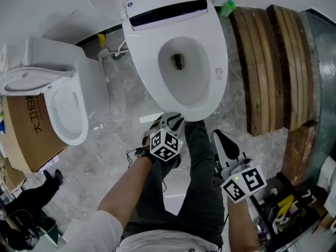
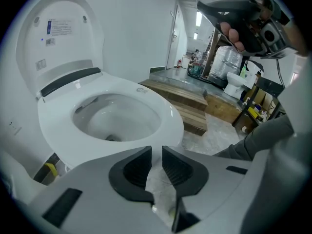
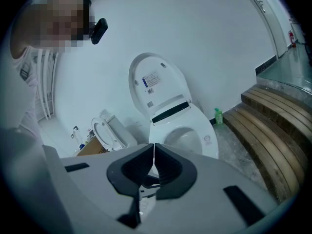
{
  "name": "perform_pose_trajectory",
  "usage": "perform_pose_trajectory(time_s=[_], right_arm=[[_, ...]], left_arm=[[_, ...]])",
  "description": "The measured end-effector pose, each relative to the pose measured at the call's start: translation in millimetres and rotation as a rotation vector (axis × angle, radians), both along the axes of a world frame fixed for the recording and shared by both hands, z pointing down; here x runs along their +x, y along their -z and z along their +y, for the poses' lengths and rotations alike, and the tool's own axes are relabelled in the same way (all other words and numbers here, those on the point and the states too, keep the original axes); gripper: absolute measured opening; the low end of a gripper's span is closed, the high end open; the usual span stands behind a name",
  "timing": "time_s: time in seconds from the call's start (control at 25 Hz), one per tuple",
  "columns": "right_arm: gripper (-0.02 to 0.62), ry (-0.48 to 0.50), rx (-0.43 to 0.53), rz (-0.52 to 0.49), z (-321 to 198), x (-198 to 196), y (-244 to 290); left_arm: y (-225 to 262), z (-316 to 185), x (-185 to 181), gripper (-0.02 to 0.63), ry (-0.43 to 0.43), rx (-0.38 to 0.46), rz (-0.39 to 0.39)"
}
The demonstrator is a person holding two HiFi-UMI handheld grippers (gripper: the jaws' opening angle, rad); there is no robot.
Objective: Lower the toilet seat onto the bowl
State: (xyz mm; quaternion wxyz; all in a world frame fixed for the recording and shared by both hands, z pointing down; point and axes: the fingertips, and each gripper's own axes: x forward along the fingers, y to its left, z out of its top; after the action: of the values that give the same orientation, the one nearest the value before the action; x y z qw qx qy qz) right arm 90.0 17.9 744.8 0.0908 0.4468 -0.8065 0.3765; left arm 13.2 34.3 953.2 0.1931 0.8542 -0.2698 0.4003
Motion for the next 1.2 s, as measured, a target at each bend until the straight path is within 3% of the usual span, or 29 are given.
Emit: perform_pose_trajectory(time_s=[0.52,0.92,1.2], right_arm=[[0.018,0.005,-0.01,0.001,-7.6,1.9,-4.0],[0.018,0.012,-0.003,0.017,-10.0,-2.2,57.7],[0.018,0.011,0.054,0.013,-4.6,-7.2,120.2]], left_arm=[[1.6,-4.4,-4.2,0.061,0.057,-0.03,0.016],[147.2,-16.4,6.7,0.034,0.121,0.06,0.159],[250.3,-25.2,5.3,0.012,0.15,0.166,0.214]])
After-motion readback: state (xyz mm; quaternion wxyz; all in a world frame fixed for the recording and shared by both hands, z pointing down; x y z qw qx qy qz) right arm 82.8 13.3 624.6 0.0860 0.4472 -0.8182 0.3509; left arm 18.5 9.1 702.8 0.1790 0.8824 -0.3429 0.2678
